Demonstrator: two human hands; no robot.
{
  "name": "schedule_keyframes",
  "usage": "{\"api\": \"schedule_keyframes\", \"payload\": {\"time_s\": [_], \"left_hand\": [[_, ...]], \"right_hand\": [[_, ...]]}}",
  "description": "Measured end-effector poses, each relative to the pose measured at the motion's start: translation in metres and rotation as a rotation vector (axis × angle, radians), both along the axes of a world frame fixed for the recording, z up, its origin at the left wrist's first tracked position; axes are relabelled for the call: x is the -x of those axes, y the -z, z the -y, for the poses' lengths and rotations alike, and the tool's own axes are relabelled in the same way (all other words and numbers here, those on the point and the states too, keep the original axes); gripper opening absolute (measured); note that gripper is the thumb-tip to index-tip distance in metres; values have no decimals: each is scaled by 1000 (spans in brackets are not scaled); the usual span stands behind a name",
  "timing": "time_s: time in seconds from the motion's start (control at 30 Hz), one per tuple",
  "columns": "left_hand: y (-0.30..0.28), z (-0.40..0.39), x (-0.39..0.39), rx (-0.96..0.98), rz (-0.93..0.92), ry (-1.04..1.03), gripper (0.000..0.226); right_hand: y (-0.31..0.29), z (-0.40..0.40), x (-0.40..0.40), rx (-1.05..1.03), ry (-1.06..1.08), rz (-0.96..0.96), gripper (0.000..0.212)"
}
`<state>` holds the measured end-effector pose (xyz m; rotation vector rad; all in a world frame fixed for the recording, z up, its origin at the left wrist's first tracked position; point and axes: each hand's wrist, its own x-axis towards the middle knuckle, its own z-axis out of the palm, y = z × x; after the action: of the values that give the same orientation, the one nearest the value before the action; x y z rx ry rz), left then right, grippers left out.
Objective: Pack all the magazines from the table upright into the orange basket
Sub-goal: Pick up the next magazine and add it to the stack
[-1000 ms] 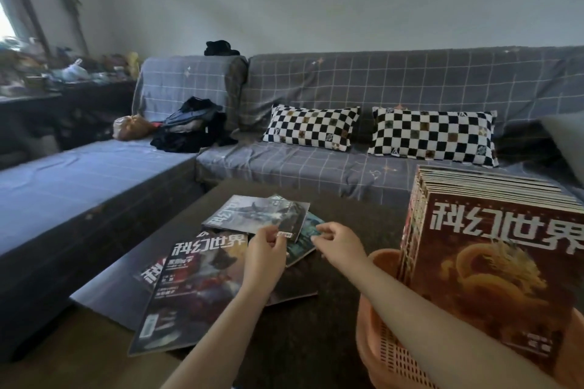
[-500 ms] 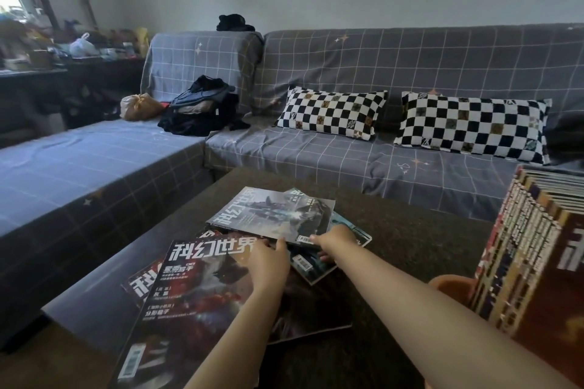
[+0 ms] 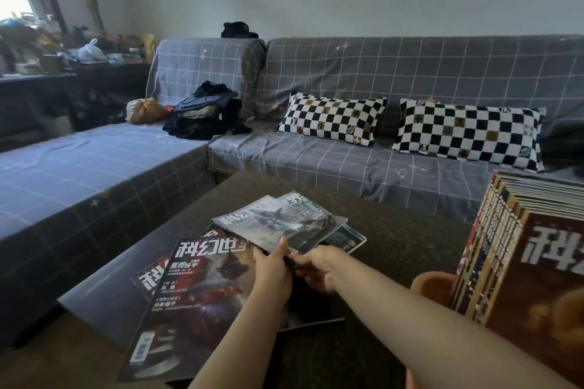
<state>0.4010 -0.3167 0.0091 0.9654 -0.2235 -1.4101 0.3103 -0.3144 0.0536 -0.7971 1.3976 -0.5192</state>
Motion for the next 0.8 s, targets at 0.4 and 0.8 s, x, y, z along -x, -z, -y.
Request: {"api": "schedule_keyframes", "payload": {"time_s": [0.4,0.8], "left_hand": [[-72,-136,-48,295,109,262,49],[-105,-232,-8,500,481,631,56]], "right_hand": [[-58,-112,65,368,420,512,21],[-78,-241,162,801,174,118,28]]}}
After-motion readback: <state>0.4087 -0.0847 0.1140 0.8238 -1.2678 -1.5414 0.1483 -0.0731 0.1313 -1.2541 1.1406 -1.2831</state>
